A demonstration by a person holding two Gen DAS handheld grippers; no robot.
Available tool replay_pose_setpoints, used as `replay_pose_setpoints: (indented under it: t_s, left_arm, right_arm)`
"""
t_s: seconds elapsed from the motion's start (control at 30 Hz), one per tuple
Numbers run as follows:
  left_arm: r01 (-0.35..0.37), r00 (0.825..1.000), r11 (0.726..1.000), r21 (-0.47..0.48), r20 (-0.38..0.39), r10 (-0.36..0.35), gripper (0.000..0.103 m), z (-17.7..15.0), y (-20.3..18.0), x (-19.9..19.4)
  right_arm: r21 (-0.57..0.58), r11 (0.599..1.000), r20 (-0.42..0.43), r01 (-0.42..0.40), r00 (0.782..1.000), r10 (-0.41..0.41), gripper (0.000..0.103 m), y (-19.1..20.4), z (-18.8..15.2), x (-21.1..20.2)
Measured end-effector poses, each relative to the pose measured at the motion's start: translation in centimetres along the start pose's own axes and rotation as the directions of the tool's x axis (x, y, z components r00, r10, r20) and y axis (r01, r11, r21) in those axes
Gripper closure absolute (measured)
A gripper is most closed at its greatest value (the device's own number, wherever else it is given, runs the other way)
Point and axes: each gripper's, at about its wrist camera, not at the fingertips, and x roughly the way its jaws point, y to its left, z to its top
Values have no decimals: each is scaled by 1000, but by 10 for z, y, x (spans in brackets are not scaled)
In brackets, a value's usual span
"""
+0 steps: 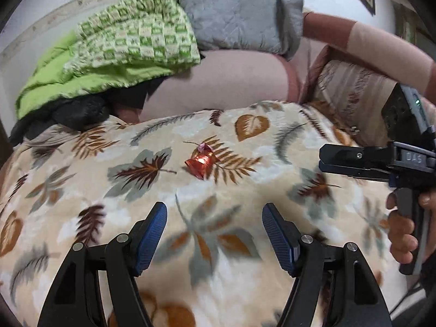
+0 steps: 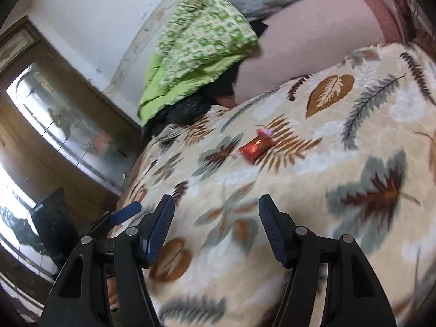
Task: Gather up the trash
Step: 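Grasp the red candy wrapper with the left tool while the right tool grasps the purple foil ball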
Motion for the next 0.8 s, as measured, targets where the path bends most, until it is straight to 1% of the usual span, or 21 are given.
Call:
replay_pose_setpoints:
  t_s: [0.13, 0.2, 0.27, 0.33, 0.43, 0.47, 0.53, 0.57, 0.6, 0.67, 0.7, 0.73, 0.8]
  left_arm:
    - [7, 999, 1000, 23, -45, -6, 27, 20, -1, 69]
    - [-1, 998, 999, 43, -70, 4, 27, 27, -3, 94]
    - [-46, 995, 996, 72, -80, 52, 27, 35, -4, 120]
    - [-61, 993, 993, 101, -92, 70, 27, 42, -5, 137]
    - [-148, 982, 974, 169, -90, 165, 27, 50, -4, 169]
    - [-153, 979, 972, 176, -106, 173, 28, 51, -2, 179]
    - [-155, 970, 970, 186, -156, 185, 37, 50, 2, 201]
    - [-151, 967, 969, 194, -175, 185, 47, 49, 2, 207]
    - [-146, 965, 968, 202, -185, 184, 50, 47, 2, 211]
    - [-129, 973, 972, 198, -164, 162, 59, 45, 1, 207]
    - [-117, 976, 975, 191, -159, 149, 66, 44, 3, 203]
    - [-106, 979, 978, 177, -153, 134, 70, 43, 5, 198]
    - [-75, 983, 989, 126, -157, 94, 71, 40, 13, 189]
  right_arm:
    - [36, 998, -10, 44, 999, -43, 40, -35, 25, 40]
    - [64, 997, -14, 45, 999, -44, 40, -50, 34, 55]
    - [89, 995, -8, 39, 999, -39, 40, -64, 41, 65]
    - [115, 993, -13, 32, 999, -31, 41, -76, 49, 79]
    - [142, 989, -29, 28, 999, -24, 42, -88, 59, 97]
    - [146, 989, -30, 34, 999, -30, 43, -91, 62, 103]
    - [148, 988, -40, 46, 998, -41, 43, -96, 67, 114]
    - [153, 987, -44, 48, 998, -42, 43, -99, 68, 120]
    - [157, 987, -49, 45, 998, -37, 44, -101, 69, 123]
    - [172, 985, -62, 31, 998, -21, 44, -105, 71, 134]
    - [175, 984, -65, 33, 998, -22, 44, -105, 72, 137]
    - [175, 984, -69, 35, 997, -23, 44, -105, 74, 142]
    - [170, 985, -76, 25, 997, -12, 44, -103, 78, 151]
